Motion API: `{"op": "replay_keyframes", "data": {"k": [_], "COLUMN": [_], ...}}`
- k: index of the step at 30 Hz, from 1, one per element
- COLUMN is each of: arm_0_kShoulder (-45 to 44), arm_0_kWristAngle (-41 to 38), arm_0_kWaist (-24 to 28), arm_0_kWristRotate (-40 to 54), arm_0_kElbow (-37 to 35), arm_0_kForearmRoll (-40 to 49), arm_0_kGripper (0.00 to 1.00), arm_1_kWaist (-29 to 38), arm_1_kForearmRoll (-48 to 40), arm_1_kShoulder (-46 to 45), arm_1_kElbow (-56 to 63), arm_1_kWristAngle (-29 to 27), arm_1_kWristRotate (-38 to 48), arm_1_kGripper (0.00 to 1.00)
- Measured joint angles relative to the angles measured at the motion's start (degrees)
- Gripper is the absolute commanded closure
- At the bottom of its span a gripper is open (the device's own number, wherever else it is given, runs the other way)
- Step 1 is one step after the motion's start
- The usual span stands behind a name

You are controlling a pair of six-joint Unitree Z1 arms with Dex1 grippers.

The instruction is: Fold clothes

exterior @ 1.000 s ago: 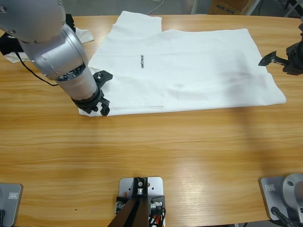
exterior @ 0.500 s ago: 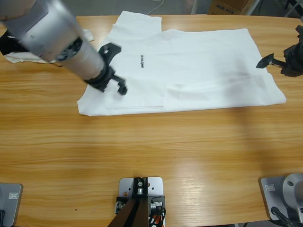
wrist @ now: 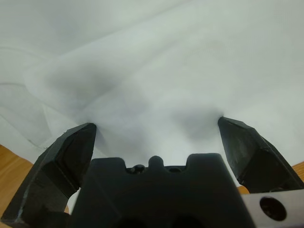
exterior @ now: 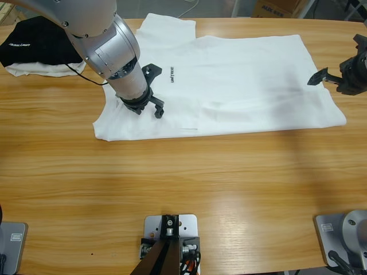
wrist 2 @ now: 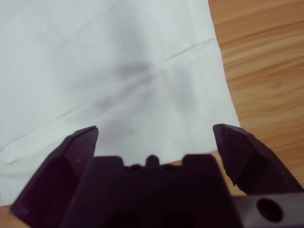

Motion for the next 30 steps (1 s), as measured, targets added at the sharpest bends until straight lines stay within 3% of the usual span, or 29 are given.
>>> {"op": "replay_keyframes", "data": {"k": [7, 21, 28, 30], "arm_0_kShoulder": [-2.11, -12.45, -14.07, -14.22], "arm_0_kWristAngle": [-0.01, -0.06, -0.06, -0.06], "arm_0_kWaist": [-1.37, -8.34, -11.38, -11.53], "arm_0_kWristRotate": [0.01, -1.51, -3.45, -3.75], "arm_0_kElbow": [4.12, 23.38, 26.05, 26.30], "arm_0_kForearmRoll": [-0.03, -5.24, -5.67, -5.73], "arm_0_kGripper": [0.000, 0.000, 0.000, 0.000], "arm_1_kWaist": [0.00, 0.00, 0.25, 3.85], "arm_1_kForearmRoll": [0.00, 0.96, 2.14, 2.21], "arm_1_kShoulder": [0.00, -1.23, -1.08, -1.08], "arm_1_kElbow": [0.66, 0.94, 1.02, 1.65], "arm_1_kWristAngle": [-0.42, -0.45, 1.87, 2.83], "arm_1_kWristRotate": [0.86, 1.81, 2.66, 4.45], "arm_1_kGripper": [0.000, 0.000, 0.000, 0.000]}}
